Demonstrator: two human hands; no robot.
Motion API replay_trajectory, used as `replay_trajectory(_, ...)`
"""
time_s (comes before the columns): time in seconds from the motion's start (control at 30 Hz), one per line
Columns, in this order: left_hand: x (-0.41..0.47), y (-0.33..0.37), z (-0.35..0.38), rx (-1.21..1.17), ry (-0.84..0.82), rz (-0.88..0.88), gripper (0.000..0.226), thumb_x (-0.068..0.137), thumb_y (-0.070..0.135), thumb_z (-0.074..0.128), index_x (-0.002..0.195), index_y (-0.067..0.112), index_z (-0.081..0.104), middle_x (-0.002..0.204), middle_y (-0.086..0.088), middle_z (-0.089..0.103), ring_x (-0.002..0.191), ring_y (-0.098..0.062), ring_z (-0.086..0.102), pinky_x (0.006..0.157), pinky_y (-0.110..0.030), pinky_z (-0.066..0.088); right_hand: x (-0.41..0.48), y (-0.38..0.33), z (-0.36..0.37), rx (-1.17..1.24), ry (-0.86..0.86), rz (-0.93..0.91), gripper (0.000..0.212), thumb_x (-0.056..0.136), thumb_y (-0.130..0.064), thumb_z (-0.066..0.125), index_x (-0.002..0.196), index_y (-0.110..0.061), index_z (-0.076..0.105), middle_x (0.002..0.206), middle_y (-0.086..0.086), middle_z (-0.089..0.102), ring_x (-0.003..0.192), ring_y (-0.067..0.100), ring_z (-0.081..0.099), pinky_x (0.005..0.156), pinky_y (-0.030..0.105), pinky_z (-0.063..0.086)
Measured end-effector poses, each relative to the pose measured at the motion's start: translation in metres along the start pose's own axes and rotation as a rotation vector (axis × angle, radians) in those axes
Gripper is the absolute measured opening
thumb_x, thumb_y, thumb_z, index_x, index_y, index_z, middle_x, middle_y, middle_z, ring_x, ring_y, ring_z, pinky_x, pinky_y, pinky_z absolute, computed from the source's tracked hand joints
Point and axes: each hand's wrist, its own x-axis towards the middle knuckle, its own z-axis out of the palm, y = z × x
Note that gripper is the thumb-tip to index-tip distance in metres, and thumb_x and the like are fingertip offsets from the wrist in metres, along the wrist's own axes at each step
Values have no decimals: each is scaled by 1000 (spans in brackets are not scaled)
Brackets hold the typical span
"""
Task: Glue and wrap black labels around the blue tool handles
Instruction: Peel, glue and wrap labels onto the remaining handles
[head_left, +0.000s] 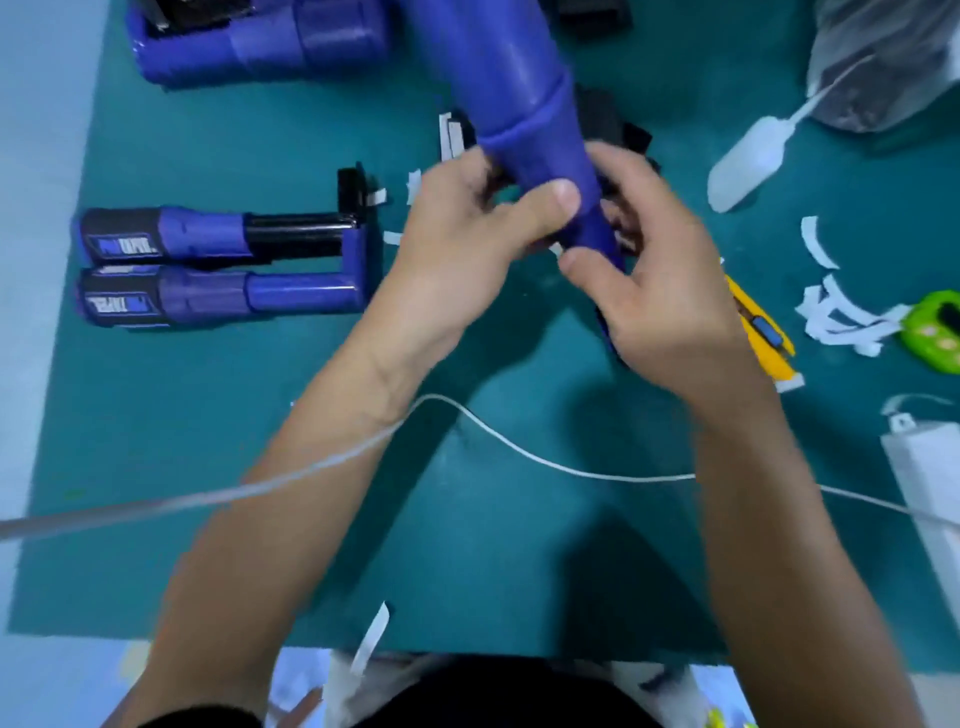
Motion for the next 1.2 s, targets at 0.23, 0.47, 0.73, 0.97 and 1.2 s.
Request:
replay_trajectory(0.23,-20,-57,-39,33,-82,-100,52,84,-6,70,134,-3,57,121,-14,69,115,-23,69,104,-41,53,-52,60,-22,-465,100,-5,52,87,-1,70,138,-12,64,114,8,67,110,34,58,104,52,43)
replay_trajectory(0.47,-14,-81,-80,245,-97,-113,66,70,17,82,133,22,63,121,6,68,108,-12,62,100,-28,52,-56,81,-13,-734,137,-183,47,84,0,72,129,-13,70,103,7,71,93,36,63,90,46,40)
replay_trajectory(0.73,-22,-94,-69,424,-8,16,59,63,12,94,114,29,72,104,9,74,94,-10,68,87,-24,56,-58,84,-10,-953,194,-185,37,88,-3,60,123,-13,66,110,2,71,99,33,61,100,45,40)
replay_trajectory(0.97,-30,-99,-61,639,45,125,52,64,30,93,113,32,76,105,13,76,94,-16,71,92,-18,51,-62,87,-7,-873,253,-191,45,86,7,56,129,-1,66,124,13,69,109,40,62,109,49,39)
replay_trajectory(1.2,-23,-96,-67,681,-120,158,55,65,33,94,117,26,75,111,15,73,103,-10,69,97,-22,48,-63,82,14,-720,196,-182,55,85,-11,73,137,-1,62,130,16,65,120,40,58,117,52,33)
